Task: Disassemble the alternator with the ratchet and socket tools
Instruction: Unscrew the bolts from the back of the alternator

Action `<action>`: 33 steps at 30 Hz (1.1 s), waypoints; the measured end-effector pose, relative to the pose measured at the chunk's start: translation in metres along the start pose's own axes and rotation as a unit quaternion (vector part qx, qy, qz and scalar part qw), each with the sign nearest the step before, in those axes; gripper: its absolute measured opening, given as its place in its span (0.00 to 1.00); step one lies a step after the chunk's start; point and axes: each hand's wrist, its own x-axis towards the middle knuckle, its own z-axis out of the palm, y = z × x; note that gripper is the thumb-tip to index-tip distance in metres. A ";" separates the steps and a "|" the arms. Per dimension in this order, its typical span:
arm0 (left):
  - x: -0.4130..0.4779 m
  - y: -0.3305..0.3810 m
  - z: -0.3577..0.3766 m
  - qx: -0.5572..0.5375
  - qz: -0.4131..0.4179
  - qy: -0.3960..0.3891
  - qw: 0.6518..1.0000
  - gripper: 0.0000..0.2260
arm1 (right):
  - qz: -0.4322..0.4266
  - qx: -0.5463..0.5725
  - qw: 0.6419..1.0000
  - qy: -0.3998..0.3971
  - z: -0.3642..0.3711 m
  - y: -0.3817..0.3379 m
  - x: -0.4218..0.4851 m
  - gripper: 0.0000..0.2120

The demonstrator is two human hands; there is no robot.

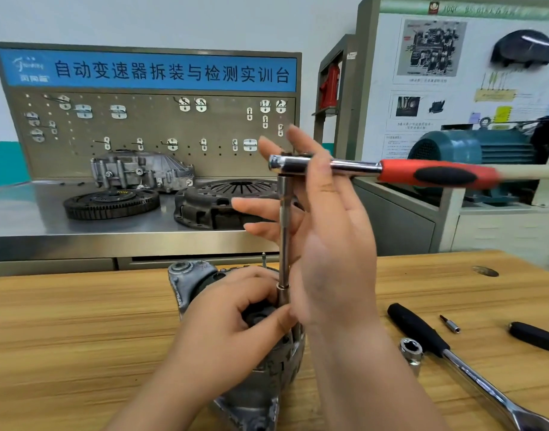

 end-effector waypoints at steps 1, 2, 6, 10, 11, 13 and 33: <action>0.000 0.000 0.000 -0.009 0.000 -0.003 1.000 0.20 | 0.013 0.014 1.000 0.004 -0.001 -0.001 0.000 0.16; 0.000 0.000 -0.001 -0.020 -0.003 -0.006 1.000 0.19 | 0.023 0.022 0.999 0.010 -0.002 -0.002 0.001 0.17; 0.001 0.000 -0.001 -0.042 -0.020 -0.014 0.999 0.17 | 0.015 -0.003 1.000 0.026 -0.001 -0.003 -0.001 0.16; 0.002 0.000 -0.001 -0.005 -0.022 0.000 1.000 0.12 | -0.042 -0.046 0.998 0.010 0.001 -0.004 -0.001 0.12; 0.002 0.000 -0.001 0.001 -0.022 0.003 1.000 0.13 | -0.043 -0.041 0.998 0.003 0.001 -0.005 -0.001 0.12; 0.002 0.000 0.000 -0.002 -0.017 0.005 1.000 0.17 | -0.024 -0.015 1.000 -0.011 0.001 -0.006 -0.001 0.12; 0.001 0.000 0.001 0.006 -0.028 0.011 1.000 0.15 | -0.021 -0.011 1.000 -0.006 0.001 -0.005 0.000 0.12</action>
